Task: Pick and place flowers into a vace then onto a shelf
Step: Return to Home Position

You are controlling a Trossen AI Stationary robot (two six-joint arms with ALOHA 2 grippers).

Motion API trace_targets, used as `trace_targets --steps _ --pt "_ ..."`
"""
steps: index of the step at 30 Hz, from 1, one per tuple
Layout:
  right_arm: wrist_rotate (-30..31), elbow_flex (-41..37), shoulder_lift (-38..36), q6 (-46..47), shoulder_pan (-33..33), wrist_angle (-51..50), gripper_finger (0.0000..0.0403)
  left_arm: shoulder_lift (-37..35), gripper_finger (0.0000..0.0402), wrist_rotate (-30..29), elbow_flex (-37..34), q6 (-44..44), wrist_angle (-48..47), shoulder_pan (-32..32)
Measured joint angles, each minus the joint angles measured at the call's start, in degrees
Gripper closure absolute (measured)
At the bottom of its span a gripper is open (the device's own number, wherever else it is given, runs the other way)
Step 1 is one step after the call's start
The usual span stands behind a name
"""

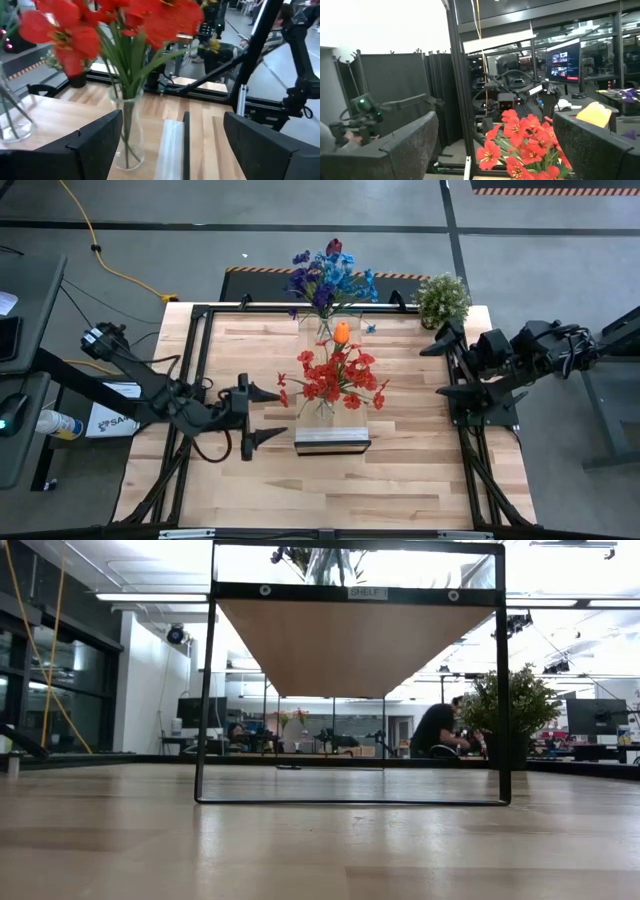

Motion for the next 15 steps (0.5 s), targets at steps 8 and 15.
trace_targets --steps 8,15 --pt "-0.7 0.0 0.0 1.38 0.0 0.0 0.0022 -4.01 0.0021 -0.86 -0.02 -0.1 -5.31 0.09" --pt "-0.68 0.0 -0.81 1.03 0.0 -0.07 0.0022 -6.88 0.0021 -2.94 -0.02 -0.2 -7.44 0.09"
